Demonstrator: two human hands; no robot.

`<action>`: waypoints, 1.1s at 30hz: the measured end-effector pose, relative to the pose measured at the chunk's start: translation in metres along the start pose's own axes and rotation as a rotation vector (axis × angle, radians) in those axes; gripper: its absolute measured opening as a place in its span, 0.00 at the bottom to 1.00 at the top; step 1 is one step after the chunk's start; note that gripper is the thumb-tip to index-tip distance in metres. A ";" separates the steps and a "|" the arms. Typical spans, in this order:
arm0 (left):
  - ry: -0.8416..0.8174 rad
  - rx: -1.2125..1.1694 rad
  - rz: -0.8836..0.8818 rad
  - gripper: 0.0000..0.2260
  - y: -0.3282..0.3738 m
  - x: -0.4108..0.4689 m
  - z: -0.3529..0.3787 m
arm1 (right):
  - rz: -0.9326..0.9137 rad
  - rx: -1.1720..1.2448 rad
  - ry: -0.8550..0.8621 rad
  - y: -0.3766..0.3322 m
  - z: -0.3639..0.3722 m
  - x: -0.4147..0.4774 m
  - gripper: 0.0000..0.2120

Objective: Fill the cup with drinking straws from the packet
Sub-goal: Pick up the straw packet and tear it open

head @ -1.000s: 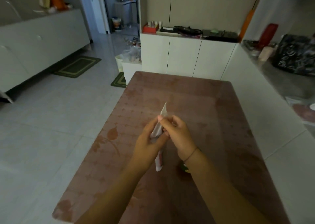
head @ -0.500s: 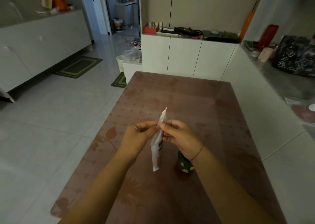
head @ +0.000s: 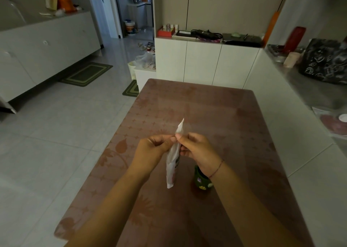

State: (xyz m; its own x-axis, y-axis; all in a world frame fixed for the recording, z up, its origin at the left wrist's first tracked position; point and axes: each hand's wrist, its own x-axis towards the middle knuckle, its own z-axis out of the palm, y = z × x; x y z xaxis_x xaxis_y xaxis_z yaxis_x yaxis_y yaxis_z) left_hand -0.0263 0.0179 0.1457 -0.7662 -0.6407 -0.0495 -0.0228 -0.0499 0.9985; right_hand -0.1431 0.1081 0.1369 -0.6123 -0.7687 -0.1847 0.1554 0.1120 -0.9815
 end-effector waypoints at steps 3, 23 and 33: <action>0.020 0.018 -0.006 0.07 0.001 -0.001 0.001 | -0.014 -0.030 -0.008 0.003 -0.001 0.000 0.07; 0.456 0.575 0.037 0.06 -0.010 0.011 -0.011 | -0.165 -0.397 0.116 0.008 -0.012 -0.006 0.09; 0.296 0.776 0.213 0.04 0.005 0.001 0.002 | -0.019 -0.506 0.103 -0.017 -0.014 -0.017 0.05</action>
State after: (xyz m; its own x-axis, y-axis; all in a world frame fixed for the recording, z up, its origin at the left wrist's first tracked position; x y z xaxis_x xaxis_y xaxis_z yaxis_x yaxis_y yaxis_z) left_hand -0.0289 0.0183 0.1503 -0.6072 -0.7558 0.2450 -0.4130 0.5636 0.7154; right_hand -0.1461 0.1277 0.1558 -0.6887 -0.7102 -0.1457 -0.2355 0.4092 -0.8815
